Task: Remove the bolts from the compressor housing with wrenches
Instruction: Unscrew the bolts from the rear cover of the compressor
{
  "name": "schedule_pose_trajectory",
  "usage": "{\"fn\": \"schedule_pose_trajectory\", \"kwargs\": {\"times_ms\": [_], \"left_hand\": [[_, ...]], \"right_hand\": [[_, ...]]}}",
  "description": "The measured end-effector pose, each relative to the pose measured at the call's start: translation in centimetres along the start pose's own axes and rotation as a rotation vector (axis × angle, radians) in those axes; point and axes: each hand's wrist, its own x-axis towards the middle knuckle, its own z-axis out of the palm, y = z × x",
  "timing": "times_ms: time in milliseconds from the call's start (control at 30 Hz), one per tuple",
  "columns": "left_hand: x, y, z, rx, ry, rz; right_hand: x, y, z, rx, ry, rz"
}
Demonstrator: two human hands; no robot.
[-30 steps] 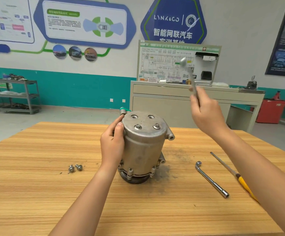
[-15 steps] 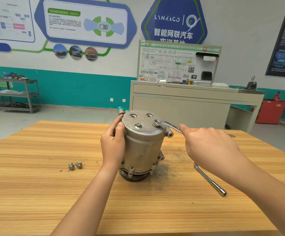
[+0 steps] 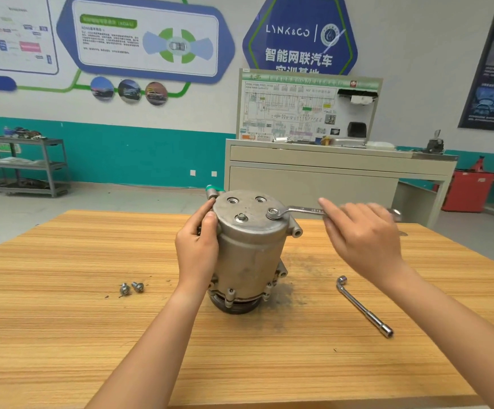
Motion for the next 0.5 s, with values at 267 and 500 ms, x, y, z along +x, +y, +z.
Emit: {"fn": "schedule_pose_trajectory", "kwargs": {"times_ms": [267,500], "left_hand": [[0.5,0.2,0.1,0.003,-0.014,0.000],[-0.1,-0.1,-0.3,-0.006,0.037,-0.017]], "right_hand": [[7.9,-0.7,7.4,0.315,-0.135,-0.071],[9.1,-0.3,6.5,0.490,0.075,0.317]]}}
